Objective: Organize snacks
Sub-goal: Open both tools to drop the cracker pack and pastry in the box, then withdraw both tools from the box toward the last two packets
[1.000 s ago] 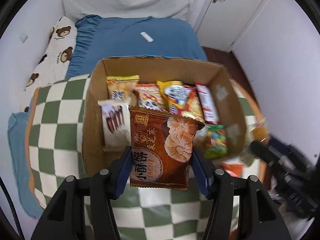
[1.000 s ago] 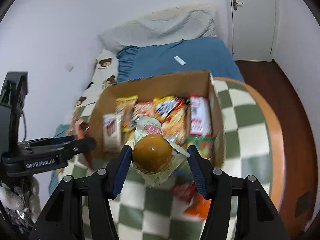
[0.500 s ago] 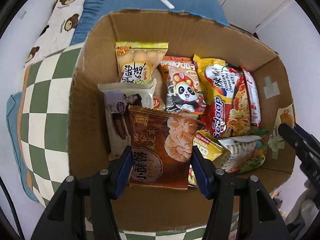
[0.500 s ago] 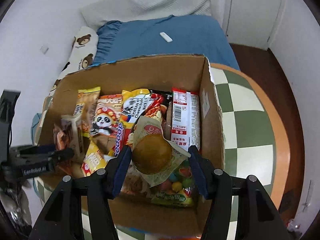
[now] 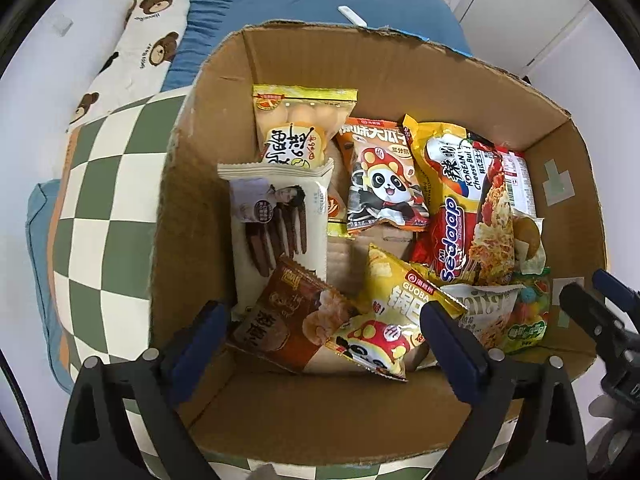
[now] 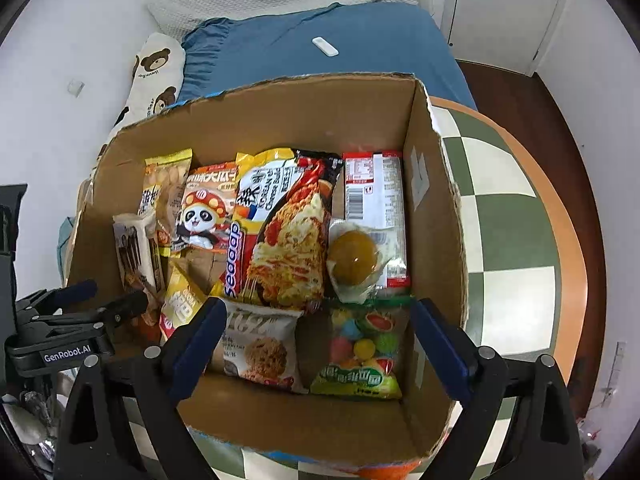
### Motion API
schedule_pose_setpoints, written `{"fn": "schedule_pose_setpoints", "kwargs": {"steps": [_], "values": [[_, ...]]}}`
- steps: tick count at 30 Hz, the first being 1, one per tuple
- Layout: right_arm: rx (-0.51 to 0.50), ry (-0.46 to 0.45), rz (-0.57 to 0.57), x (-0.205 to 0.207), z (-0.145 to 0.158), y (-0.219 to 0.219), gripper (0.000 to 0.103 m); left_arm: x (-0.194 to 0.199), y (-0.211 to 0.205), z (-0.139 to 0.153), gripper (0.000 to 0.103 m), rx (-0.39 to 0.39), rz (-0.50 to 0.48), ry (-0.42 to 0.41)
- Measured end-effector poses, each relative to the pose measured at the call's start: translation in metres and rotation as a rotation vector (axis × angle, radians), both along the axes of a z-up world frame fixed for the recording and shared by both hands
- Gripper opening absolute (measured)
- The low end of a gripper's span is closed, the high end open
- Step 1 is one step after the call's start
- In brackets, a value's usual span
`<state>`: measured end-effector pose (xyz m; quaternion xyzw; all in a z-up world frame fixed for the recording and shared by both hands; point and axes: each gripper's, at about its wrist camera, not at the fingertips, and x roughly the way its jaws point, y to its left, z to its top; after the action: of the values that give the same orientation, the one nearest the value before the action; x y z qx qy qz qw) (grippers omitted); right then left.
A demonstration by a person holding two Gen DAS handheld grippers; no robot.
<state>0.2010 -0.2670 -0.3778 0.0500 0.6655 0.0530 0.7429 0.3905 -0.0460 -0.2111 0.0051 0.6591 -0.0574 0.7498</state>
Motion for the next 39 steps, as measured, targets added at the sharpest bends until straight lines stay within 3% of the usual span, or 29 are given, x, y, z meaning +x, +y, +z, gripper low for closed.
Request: {"fn": "schedule_pose_setpoints", "kwargs": {"steps": [12,26,39], "values": [[-0.028,-0.044,-0.004,-0.032,0.018,0.006,0.097,-0.035,0.007,0.042,0.099,0.032,0.028,-0.125],[-0.061,-0.293,-0.019,-0.099,0.109,0.005,0.097,-0.116,0.009,0.124,0.099,0.023,0.019,-0.382],[-0.050,-0.465,-0.070,-0.179,0.176,0.001,0.099,-0.192,0.016,0.162,0.099,0.026,0.016,-0.537]]}}
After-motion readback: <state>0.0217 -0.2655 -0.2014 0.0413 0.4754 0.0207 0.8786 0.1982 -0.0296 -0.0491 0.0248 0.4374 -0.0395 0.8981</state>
